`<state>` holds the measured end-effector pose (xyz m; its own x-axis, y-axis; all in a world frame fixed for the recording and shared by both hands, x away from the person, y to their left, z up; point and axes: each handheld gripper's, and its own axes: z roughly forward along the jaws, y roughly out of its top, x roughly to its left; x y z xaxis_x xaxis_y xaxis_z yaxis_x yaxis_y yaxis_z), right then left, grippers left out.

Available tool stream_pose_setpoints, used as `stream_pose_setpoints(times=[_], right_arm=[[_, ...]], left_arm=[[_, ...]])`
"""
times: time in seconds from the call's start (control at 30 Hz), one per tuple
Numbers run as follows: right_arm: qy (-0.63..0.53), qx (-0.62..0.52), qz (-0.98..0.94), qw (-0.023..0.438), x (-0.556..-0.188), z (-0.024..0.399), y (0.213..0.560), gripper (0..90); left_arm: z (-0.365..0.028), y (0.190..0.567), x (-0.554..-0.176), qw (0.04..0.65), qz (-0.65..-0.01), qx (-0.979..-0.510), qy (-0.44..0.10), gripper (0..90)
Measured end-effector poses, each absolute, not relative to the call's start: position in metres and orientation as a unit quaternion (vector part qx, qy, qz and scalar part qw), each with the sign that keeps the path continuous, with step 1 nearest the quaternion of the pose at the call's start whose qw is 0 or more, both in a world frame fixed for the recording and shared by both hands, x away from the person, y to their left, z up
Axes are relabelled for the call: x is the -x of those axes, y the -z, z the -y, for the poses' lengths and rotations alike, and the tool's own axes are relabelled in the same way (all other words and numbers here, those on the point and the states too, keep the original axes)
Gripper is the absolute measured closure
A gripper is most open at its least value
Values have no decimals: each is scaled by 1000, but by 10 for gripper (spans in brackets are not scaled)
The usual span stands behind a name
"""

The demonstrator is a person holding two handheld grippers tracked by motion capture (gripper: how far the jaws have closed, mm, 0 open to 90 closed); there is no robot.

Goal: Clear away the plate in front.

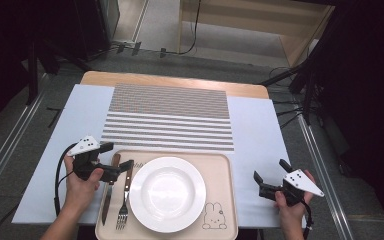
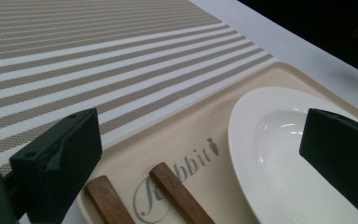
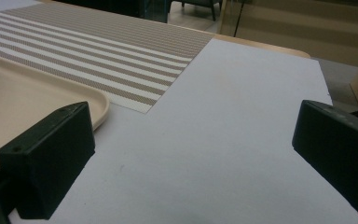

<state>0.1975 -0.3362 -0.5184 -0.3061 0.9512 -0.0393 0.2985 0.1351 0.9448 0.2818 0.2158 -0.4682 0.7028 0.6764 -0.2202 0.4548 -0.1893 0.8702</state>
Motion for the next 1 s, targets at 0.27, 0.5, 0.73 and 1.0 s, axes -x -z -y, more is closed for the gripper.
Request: stream_pose_setpoints(times=[0.27, 0.5, 0.73, 1.0], right_arm=[[-459, -469, -665, 356, -198, 336, 518, 0], [-459, -470, -665, 356, -198, 336, 518, 0], [-460, -470, -664, 355, -197, 336, 518, 0], [-459, -471, -664, 355, -197, 336, 518, 0]], left_arm=[[-229, 467, -280, 528, -367, -754, -131, 0], [-239, 468, -280, 528, -375, -749, -143, 0], [-254, 470, -280, 527, -390, -739, -155, 0], [-276, 475, -276, 526, -408, -727, -167, 0]])
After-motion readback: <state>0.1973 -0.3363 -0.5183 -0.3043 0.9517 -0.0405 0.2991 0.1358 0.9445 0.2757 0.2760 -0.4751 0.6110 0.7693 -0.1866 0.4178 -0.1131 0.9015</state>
